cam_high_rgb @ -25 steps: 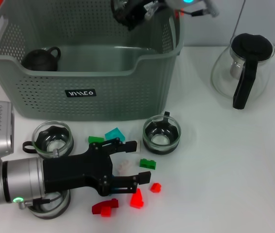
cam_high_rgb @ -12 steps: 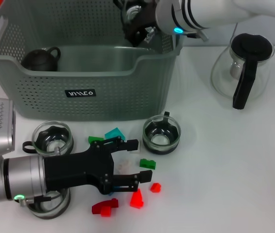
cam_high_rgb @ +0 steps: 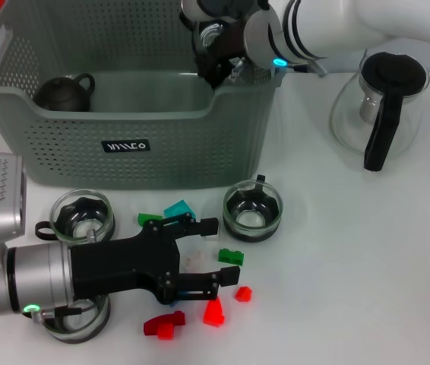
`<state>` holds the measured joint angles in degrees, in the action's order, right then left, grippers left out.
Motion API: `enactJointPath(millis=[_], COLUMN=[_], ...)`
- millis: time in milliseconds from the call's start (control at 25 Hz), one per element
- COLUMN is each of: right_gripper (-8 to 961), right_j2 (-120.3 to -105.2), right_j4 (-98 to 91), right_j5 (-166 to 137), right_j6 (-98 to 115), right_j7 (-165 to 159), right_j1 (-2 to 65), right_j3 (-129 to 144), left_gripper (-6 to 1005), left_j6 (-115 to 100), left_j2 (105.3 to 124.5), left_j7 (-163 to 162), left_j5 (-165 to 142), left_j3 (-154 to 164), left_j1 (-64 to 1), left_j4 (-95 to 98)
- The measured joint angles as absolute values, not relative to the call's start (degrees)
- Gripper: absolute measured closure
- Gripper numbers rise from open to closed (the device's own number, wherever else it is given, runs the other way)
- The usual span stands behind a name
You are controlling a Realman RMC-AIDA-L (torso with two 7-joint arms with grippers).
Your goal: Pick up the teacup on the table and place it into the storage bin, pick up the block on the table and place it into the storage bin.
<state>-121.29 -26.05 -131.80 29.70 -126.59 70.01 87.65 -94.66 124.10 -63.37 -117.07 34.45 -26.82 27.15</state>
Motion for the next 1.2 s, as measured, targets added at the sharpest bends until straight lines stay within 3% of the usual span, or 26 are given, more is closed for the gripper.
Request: enactJointPath(millis=[600, 800, 920, 1200], right_gripper=[829, 620, 398, 208], right_j2=[-120.79, -120.73, -120.65, -120.54], right_j4=[-29.97, -33.87, -37.07, -62.43], right_j5=[-131.74, -132.11, -131.99, -131.76], right_j6=[36.0, 36.18, 37.03, 44.81], right_j7=[-127.02, -127.85, -127.9, -128.43], right_j1=[69.3, 67.15, 65.57, 52.86], right_j3=[87.49, 87.69, 87.62, 87.14], left_gripper=[123, 124, 124, 123], left_j6=[-94.75, -94.95, -95.3, -96.59], left_j2=[124.1, 124.1, 124.1, 124.1], left_j7=[-63.37, -63.43, -63.46, -63.46], left_j5=[-117.06, -117.06, -117.06, -117.05], left_j3=[34.45, 34.45, 34.41, 34.17], left_j1=[-26.61, -26.35, -26.3, -26.28], left_j4=[27.16, 27.16, 27.16, 27.18])
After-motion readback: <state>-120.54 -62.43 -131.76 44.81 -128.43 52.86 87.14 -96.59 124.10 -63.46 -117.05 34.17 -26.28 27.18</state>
